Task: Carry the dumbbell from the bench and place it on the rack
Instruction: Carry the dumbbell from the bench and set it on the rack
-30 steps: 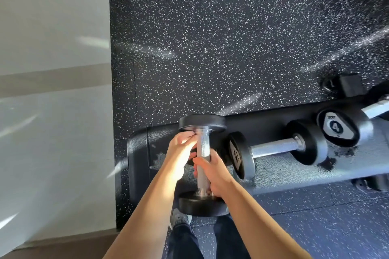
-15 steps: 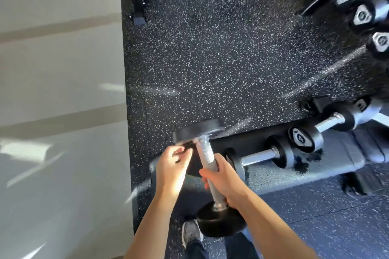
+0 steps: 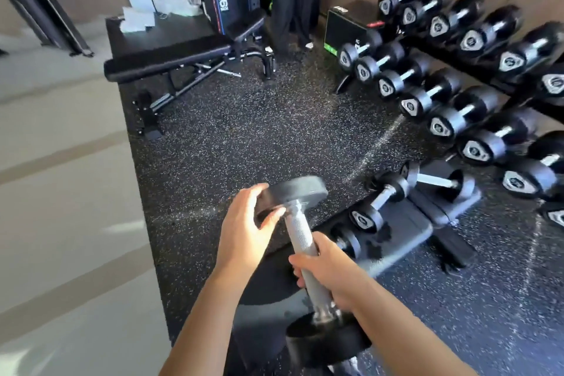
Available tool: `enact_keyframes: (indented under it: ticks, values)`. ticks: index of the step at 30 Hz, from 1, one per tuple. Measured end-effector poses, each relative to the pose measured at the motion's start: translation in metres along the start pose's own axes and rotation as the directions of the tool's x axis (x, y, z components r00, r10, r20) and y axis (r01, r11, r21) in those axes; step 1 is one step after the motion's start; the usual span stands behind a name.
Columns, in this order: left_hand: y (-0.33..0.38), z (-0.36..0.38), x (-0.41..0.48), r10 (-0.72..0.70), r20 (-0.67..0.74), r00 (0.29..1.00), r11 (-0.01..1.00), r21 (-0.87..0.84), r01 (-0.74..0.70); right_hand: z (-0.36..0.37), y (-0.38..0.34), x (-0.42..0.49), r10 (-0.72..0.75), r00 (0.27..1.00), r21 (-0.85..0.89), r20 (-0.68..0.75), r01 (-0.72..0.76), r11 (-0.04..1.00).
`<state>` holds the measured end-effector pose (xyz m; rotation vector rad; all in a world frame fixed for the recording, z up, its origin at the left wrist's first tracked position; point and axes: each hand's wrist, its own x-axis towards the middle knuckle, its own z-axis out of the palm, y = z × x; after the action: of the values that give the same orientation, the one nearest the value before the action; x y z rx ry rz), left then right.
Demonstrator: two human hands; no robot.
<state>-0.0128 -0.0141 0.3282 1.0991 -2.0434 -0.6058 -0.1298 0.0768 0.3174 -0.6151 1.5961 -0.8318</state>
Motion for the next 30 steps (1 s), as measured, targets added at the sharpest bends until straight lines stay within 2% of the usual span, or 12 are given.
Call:
enact_keyframes:
  ticks: [2,6,11,16,20,25,30]
  values:
    - [0.021,0.008,0.009,0.058,0.042,0.997,0.997,-0.050,-0.056,-0.015,0.000,-0.013,-0.012,0.999,0.062,-0.033,0.014,0.998]
    - [0.067,0.037,0.019,0.089,0.114,0.990,0.984,-0.164,-0.070,-0.053,0.004,-0.041,-0.030,0.992,0.161,-0.121,0.049,0.986]
    - [0.131,0.096,0.028,0.174,0.194,0.965,0.942,-0.318,-0.106,-0.120,0.012,-0.078,-0.069,0.970,0.154,-0.235,0.107,0.982]
    - [0.214,0.176,0.035,0.285,0.300,0.910,0.860,-0.499,-0.105,-0.211,0.030,-0.118,-0.089,0.928,0.232,-0.361,0.182,0.956]
    - [0.292,0.246,0.036,0.334,0.321,0.886,0.801,-0.592,-0.087,-0.295,0.048,-0.148,-0.096,0.881,0.270,-0.463,0.243,0.932]
    - [0.385,0.331,0.030,0.403,0.388,0.829,0.727,-0.686,-0.032,-0.399,0.074,-0.184,-0.080,0.825,0.296,-0.560,0.289,0.910]
    - [0.450,0.399,0.035,0.494,0.387,0.779,0.707,-0.700,-0.101,-0.478,0.088,-0.202,-0.042,0.782,0.335,-0.622,0.315,0.888]
